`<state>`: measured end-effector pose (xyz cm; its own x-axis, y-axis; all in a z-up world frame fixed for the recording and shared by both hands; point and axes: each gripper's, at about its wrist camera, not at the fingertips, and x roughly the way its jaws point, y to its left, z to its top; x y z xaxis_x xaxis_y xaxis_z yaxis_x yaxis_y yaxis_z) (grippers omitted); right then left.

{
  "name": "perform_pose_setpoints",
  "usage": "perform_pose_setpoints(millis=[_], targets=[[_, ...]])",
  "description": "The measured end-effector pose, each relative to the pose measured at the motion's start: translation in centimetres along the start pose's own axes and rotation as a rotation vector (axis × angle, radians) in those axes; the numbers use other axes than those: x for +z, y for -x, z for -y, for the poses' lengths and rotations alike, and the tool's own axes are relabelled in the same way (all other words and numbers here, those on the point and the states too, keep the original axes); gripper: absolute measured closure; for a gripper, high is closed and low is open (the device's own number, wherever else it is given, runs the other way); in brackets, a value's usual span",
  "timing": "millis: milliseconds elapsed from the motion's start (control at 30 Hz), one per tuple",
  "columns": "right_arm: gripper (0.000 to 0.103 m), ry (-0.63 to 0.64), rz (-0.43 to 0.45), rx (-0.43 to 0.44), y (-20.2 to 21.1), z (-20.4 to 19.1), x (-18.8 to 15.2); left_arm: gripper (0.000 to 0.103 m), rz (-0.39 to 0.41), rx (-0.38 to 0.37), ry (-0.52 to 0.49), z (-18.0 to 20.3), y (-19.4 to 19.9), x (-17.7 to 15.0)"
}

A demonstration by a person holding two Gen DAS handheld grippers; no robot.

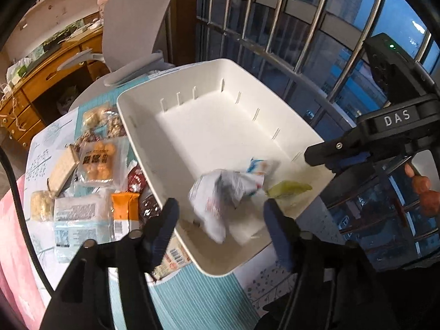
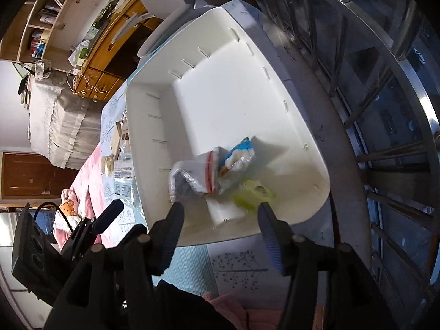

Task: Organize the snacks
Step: 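Lower both held packets into the white tray and open both grippers, then move the right gripper back over the snack pile toward the red-striped bag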

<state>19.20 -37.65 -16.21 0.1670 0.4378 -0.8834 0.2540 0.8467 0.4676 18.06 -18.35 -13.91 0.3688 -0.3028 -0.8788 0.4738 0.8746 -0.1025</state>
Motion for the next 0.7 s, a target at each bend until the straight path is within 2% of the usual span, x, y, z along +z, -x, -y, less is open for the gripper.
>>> perform_pose_setpoints(millis=[300,467,567,700], targets=[[0.041,-0.034,-0.034,0.058,-0.9,-0.5,-0.9,0.037,-0.05,-0.019,0.099,-1.9,1.0,-2.0],[0.041,-0.03,-0.052,0.081,-1.6,-2.6,-2.5,0.036,-0.059,-0.008,0.167,-3.8,2.4,-3.8],[0.041,-0.024,-0.046,0.087,-1.7,-3.8,-3.5,0.035,-0.062,-0.004,0.194,-5.2,3.2,-4.9],[0.041,-0.047,0.004,0.072,-1.7,-5.4,-4.7,0.035,-0.056,0.005,0.211,-7.2,4.3,-6.3]])
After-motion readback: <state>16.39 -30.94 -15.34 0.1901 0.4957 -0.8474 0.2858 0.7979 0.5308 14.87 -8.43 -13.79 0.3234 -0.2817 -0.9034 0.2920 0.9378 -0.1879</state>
